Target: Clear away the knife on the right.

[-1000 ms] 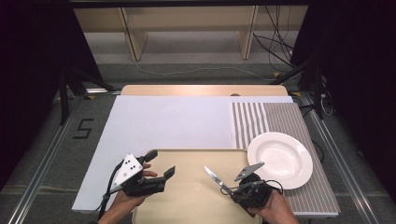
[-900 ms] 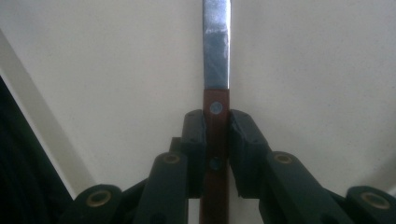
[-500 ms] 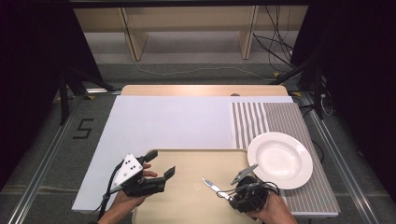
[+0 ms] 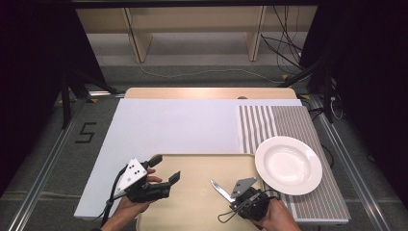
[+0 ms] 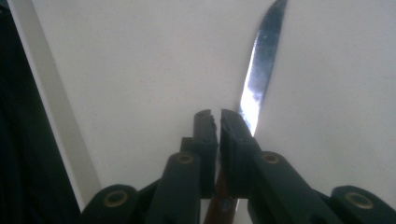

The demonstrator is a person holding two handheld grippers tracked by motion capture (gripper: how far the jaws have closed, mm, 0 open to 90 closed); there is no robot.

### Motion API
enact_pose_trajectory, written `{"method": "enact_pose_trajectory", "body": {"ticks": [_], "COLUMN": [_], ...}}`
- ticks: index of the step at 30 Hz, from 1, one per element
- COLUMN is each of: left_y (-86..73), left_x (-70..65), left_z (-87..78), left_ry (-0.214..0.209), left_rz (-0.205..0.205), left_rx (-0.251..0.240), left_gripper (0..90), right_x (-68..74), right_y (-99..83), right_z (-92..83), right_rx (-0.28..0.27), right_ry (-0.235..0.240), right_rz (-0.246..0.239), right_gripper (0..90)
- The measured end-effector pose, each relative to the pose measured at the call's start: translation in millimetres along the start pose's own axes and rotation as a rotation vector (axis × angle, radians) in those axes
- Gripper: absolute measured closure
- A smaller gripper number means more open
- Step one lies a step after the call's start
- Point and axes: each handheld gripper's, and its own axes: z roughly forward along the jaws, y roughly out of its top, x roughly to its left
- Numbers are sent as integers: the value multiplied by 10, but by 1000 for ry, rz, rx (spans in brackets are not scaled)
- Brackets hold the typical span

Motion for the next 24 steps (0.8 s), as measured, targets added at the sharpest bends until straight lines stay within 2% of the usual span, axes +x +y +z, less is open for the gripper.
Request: {"method": "enact_pose_trajectory", "body": {"ticks": [2,6,13,16,18,24], "left_y": [0,-1,0,0,0,0], "left_x": [1,1,0,-1,-1,-1], "left_z": [0,1,1,1,1,0], "left_ry": [0,0,0,-1,0,-1], "left_rz": [-1,-3,-1,1,0,3], "left_rx": [-1,-1,-1,0,-1,0], "left_gripper": [174,174,174,174,174,174], "right_x": [27,22,-5,-17,-24,-102], "right_y": [22,28,34,31,31,15], "right_z": [40,94,117,121,114,97], "right_rx": [10,41,47,43,47,38], "right_ry": [3,-18,-21,-27,-28,-43], "right_rz": [1,-43,-23,-31,-16,0], "right_gripper": [894,900,900,900,900,900]}}
